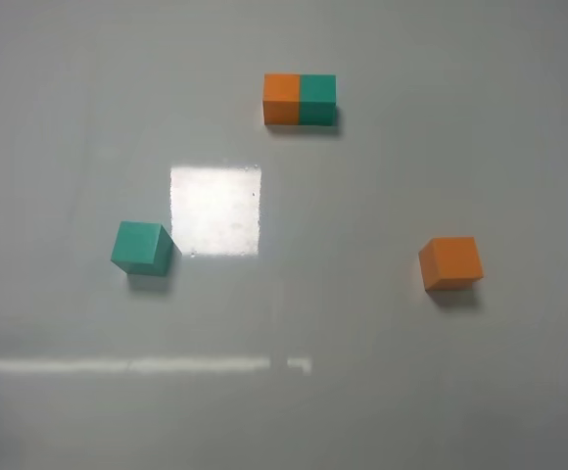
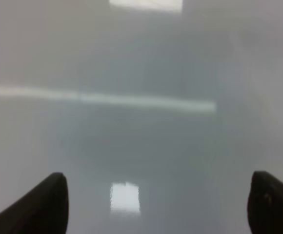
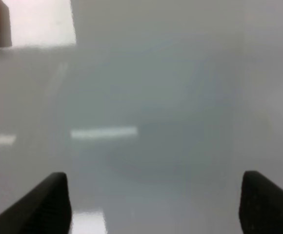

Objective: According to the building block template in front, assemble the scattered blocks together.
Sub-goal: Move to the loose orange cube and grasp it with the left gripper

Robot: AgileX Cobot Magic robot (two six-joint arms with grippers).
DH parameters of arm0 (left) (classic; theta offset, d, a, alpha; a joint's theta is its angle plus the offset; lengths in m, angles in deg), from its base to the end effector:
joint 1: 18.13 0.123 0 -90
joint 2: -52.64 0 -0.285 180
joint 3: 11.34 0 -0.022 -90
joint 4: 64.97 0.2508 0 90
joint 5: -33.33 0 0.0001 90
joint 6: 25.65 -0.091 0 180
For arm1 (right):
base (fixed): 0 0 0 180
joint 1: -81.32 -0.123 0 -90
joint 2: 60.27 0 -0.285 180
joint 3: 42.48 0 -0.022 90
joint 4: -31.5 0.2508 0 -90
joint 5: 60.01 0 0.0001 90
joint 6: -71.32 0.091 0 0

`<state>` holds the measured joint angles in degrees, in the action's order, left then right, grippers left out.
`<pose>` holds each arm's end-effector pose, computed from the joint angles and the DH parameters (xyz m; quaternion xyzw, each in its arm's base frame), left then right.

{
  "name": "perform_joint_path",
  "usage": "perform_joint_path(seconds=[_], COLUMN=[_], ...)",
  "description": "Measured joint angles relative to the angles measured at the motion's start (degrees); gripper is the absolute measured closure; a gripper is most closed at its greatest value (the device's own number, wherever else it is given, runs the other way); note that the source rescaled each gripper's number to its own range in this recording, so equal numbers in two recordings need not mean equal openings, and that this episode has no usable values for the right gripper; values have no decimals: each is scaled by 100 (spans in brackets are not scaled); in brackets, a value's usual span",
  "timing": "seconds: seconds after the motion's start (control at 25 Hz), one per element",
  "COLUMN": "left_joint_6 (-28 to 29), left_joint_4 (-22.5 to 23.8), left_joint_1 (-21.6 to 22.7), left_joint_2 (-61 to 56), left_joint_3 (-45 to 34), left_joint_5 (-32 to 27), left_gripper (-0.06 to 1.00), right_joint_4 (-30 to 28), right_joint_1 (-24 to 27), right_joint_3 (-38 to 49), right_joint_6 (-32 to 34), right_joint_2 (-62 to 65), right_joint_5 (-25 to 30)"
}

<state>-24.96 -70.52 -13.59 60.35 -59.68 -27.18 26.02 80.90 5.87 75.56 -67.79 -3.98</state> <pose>-0.0049 -0.0081 0.2791 -0.0369 0.8488 -0.0307 0.5265 -0.0030 -0.0072 0.2855 0.0277 0.8271 -0.0250 0.5608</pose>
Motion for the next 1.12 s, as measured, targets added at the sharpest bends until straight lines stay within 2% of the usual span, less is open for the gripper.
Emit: perform_joint_path(seconds=[0.16, 0.32, 0.48, 0.64, 0.76, 0.96, 1.12], left_joint_6=[-823, -1405, -2041, -2264, -2264, -2124, -1928], left_joint_4=[-171, -199, -472, -561, -565, -427, 347], left_joint_1=[0, 0, 0, -5, -171, -881, -1964], left_joint_2=[706, 1863, 3042, 4116, 4933, 6100, 6935], left_joint_3=[454, 1363, 2484, 3690, 4438, 5434, 6128], left_joint_5=[-440, -643, -771, -933, -938, -937, -941], left_gripper=[14, 14, 14, 9, 1, -5, -6], right_joint_4=[0, 0, 0, 0, 0, 0, 0], right_joint_1=[0, 0, 0, 0, 0, 0, 0], right_joint_3=[0, 0, 0, 0, 0, 0, 0], right_joint_6=[0, 5, 5, 5, 5, 5, 5], right_joint_2=[0, 0, 0, 0, 0, 0, 0], right_joint_5=[0, 0, 0, 0, 0, 0, 0])
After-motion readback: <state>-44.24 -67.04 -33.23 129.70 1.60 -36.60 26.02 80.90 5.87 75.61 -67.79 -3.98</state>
